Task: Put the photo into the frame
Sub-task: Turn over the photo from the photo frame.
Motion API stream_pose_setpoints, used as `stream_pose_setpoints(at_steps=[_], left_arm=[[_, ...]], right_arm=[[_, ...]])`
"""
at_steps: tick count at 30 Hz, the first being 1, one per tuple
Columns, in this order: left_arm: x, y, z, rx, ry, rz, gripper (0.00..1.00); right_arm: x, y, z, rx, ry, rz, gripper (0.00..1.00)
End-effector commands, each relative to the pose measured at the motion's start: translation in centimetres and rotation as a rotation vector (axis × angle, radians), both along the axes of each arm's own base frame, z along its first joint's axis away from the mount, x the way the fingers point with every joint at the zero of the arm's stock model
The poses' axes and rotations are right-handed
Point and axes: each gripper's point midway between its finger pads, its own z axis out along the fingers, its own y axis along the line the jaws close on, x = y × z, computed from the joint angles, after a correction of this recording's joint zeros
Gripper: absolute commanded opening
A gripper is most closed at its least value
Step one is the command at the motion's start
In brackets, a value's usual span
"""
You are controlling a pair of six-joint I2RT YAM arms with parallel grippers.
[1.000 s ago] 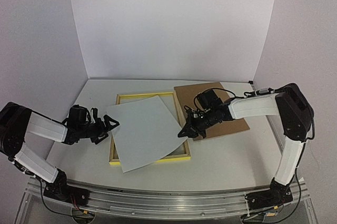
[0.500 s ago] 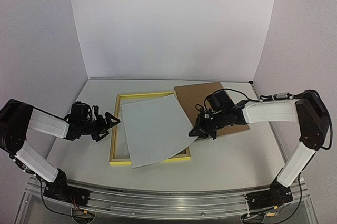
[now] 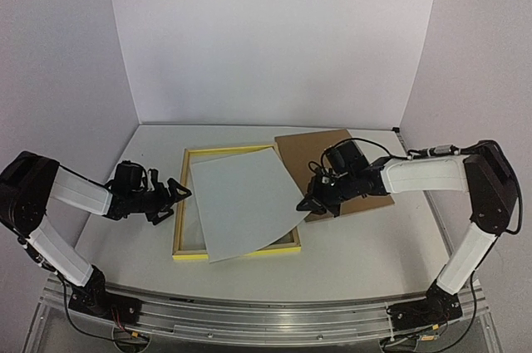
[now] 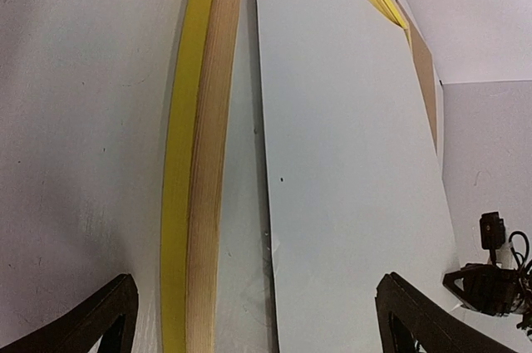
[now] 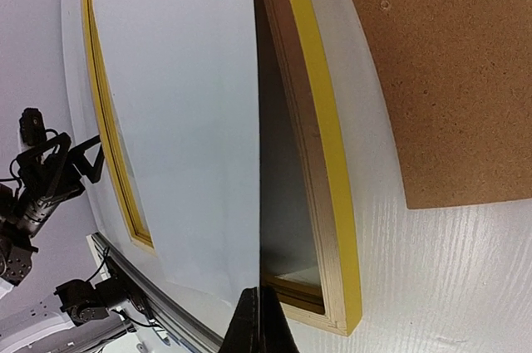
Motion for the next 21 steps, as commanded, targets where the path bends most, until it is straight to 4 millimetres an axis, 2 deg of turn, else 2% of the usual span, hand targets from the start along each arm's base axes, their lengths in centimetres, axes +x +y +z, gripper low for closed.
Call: stream_pose_setpoints(at_steps=[1, 7, 14, 21], left_arm=[[1.2, -0.7, 1.6, -0.036, -0.049, -0.001, 1.0], [1.1, -0.7, 1.6, -0.046, -0.049, 0.003, 1.0], [0.9, -0.8, 1.4, -0.06, -0.042, 0.002, 1.0], [0.9, -0.9, 1.2, -0.069, -0.033, 0.003, 1.0]], right_arm=[[1.9, 1.8, 2.1, 0.062, -0.078, -0.064, 0.0], [2.6, 2.8, 1.2, 0.119, -0.088, -0.146, 0.0], [2.1, 4.4, 0.9, 0.136, -0.105, -0.177, 0.0], [1.5, 5.2, -0.3, 0.161, -0.075, -0.211, 0.0]])
